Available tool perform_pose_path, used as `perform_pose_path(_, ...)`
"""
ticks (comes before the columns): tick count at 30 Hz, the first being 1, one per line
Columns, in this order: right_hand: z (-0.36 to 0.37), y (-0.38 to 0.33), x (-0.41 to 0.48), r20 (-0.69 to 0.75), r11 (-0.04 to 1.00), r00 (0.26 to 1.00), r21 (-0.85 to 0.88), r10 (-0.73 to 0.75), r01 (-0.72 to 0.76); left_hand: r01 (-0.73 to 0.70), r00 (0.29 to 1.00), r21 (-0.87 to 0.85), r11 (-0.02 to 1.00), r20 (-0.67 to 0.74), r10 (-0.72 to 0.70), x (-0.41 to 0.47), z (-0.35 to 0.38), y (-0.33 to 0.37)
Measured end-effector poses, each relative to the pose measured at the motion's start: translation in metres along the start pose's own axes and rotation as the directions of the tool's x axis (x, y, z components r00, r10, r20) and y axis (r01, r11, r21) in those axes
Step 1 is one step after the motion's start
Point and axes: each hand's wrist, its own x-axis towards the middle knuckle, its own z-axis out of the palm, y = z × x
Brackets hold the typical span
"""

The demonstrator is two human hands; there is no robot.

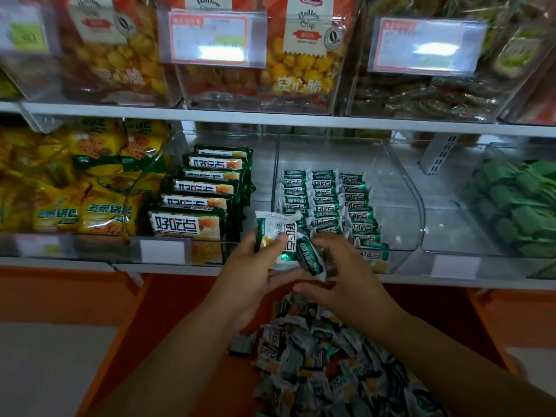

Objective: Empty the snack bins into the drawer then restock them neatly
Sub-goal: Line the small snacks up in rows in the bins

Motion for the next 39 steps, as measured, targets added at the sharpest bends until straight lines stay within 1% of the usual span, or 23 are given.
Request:
perform_pose_path(2,0.0,0.0,0.0,-0.028,0.985,0.996,0.152,0.088,-0.082,0.002,0.999,-0.013,1.0,-0.033,-0.003,-0.001,0.0,0.001)
perform_pose_path(4,-0.002,0.002,0.0,0.003,0.912,0.973,0.349,0.23,-0.216,-0.001,0.999,-0.03,1.0,-0.051,-0.001,-0.003,-0.001,0.004)
perform_pose_path(5,-0.004,0.005,0.001,0.022,0.87,0.957,0.411,0.29,-0.273,-0.01,0.999,-0.025,1.0,-0.047,0.009,-0.002,-0.002,0.005)
perform_pose_path(6,-0.007,0.007,0.002,0.035,0.83,0.945,0.468,0.325,-0.303,-0.022,0.998,-0.005,1.0,-0.055,0.022,-0.002,-0.003,0.007)
perform_pose_path(8,-0.013,0.009,0.005,0.034,0.76,0.936,0.573,0.351,-0.306,-0.08,0.993,0.067,0.995,-0.08,0.085,0.002,-0.005,0.007)
perform_pose_path(12,-0.021,0.006,0.014,0.076,0.698,0.931,0.641,0.357,-0.32,-0.149,0.988,0.163,0.975,-0.024,0.155,0.005,-0.006,0.009)
perform_pose_path(15,-0.024,0.007,0.023,0.09,0.663,0.923,0.67,0.374,-0.334,-0.137,0.988,0.152,0.979,-0.049,0.146,0.011,-0.008,0.006)
perform_pose_path(16,-0.024,0.008,0.025,0.102,0.66,0.925,0.672,0.365,-0.335,-0.127,0.988,0.132,0.983,-0.066,0.136,0.013,-0.008,0.006)
perform_pose_path(17,-0.024,0.007,0.027,0.119,0.681,0.93,0.65,0.348,-0.338,-0.119,0.989,0.11,0.987,-0.078,0.128,0.016,-0.008,0.005)
perform_pose_path(20,-0.026,-0.003,0.036,0.163,0.819,0.949,0.481,0.269,-0.314,-0.113,0.986,0.091,0.989,-0.112,0.123,0.023,-0.006,0.008)
perform_pose_path(22,-0.033,-0.008,0.052,0.162,0.854,0.953,0.425,0.255,-0.301,-0.1,0.981,0.046,0.994,-0.162,0.106,0.028,-0.005,0.014)
perform_pose_path(25,-0.05,-0.003,0.093,0.06,0.884,0.948,0.346,0.312,-0.313,-0.105,0.968,0.017,0.994,-0.226,0.106,0.032,-0.007,0.029)
perform_pose_path(27,-0.054,0.013,0.13,-0.018,0.907,0.948,0.298,0.318,-0.299,-0.127,0.962,0.02,0.992,-0.242,0.128,0.035,-0.014,0.036)
perform_pose_path(30,-0.047,0.048,0.185,-0.101,0.933,0.942,0.205,0.32,-0.295,-0.134,0.948,0.121,0.984,-0.273,0.162,0.039,-0.024,0.042)
perform_pose_path(32,-0.04,0.07,0.218,-0.111,0.934,0.944,0.224,0.31,-0.28,-0.143,0.947,0.149,0.978,-0.267,0.179,0.041,-0.03,0.046)
perform_pose_path(33,-0.036,0.08,0.232,-0.11,0.937,0.947,0.215,0.302,-0.274,-0.158,0.952,0.157,0.975,-0.24,0.193,0.042,-0.032,0.048)
perform_pose_path(35,-0.028,0.094,0.254,-0.114,0.952,0.953,0.156,0.282,-0.263,-0.184,0.945,0.189,0.965,-0.237,0.226,0.044,-0.035,0.047)
perform_pose_path(37,-0.021,0.102,0.265,-0.174,0.961,0.948,0.11,0.268,-0.252,-0.193,0.941,0.219,0.956,-0.234,0.244,0.049,-0.037,0.045)
perform_pose_path(39,-0.016,0.106,0.271,-0.237,0.964,0.936,0.127,0.259,-0.235,-0.196,0.94,0.247,0.949,-0.228,0.254,0.052,-0.04,0.04)
